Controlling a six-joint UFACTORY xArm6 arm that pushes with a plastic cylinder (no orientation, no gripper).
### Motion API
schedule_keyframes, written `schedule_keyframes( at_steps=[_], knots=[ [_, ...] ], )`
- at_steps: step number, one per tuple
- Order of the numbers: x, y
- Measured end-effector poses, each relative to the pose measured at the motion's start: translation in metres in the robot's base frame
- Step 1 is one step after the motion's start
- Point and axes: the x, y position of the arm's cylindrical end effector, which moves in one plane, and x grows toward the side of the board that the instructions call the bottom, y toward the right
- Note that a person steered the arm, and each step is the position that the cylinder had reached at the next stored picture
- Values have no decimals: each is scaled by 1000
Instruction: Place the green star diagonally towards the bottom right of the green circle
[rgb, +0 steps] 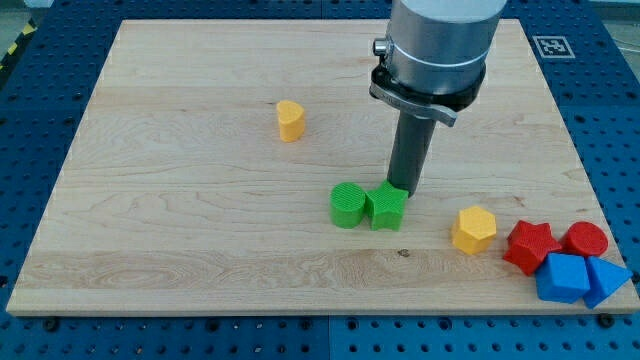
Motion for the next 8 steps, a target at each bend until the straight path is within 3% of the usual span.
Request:
schedule_keyframes(
  at_steps=[4, 8],
  knots=[
    [51, 2],
    [91, 53]
  ],
)
